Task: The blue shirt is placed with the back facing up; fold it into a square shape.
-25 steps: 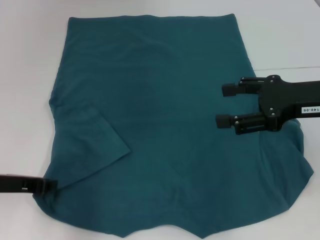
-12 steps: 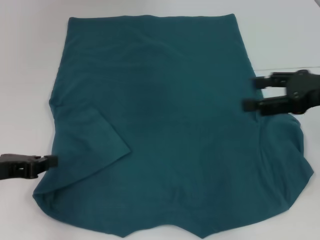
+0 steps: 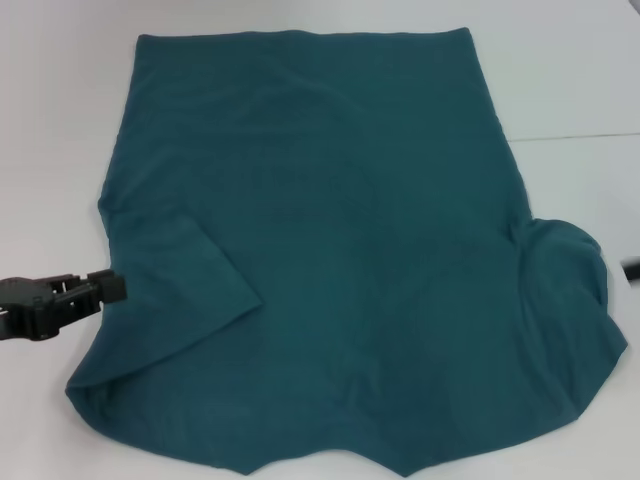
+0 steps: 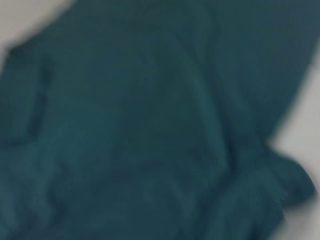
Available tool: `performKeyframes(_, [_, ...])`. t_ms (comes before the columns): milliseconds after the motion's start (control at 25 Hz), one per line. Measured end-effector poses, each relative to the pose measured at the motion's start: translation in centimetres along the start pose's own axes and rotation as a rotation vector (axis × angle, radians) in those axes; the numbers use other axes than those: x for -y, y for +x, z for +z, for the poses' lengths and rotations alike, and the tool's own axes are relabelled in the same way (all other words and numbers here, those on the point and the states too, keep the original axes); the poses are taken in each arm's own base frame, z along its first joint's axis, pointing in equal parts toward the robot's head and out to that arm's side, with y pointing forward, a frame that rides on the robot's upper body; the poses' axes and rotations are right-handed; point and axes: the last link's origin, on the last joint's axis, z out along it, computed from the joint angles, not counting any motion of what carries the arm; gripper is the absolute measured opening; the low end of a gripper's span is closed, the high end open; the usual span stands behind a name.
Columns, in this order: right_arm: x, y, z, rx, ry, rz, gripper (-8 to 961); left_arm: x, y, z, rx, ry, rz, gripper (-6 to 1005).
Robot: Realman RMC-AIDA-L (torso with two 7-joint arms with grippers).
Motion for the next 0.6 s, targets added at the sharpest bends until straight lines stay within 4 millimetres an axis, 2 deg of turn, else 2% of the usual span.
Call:
performKeyframes(160, [0.5, 1.8, 0.8, -0.146, 0.062, 0.038, 902, 0.1, 0.1, 0.2, -0.003, 0.0, 0.004, 109])
performKeyframes(400, [0.6, 3.3, 1.3, -0.272, 0.128, 0.004, 888, 0.3, 0.8, 0.4, -0.004, 0.003, 0.015, 312])
performKeyframes(480, [0.7, 3.3, 1.5, -0.283, 0.15, -0.007, 884, 0.4, 1.0, 0.5, -0.007, 0.009, 0.017, 523])
performKeyframes(600, [1.1, 3.1, 1.8, -0.266, 0.177, -0.013, 877, 0.4, 1.1, 0.8, -0.01, 0.015, 0.017, 593])
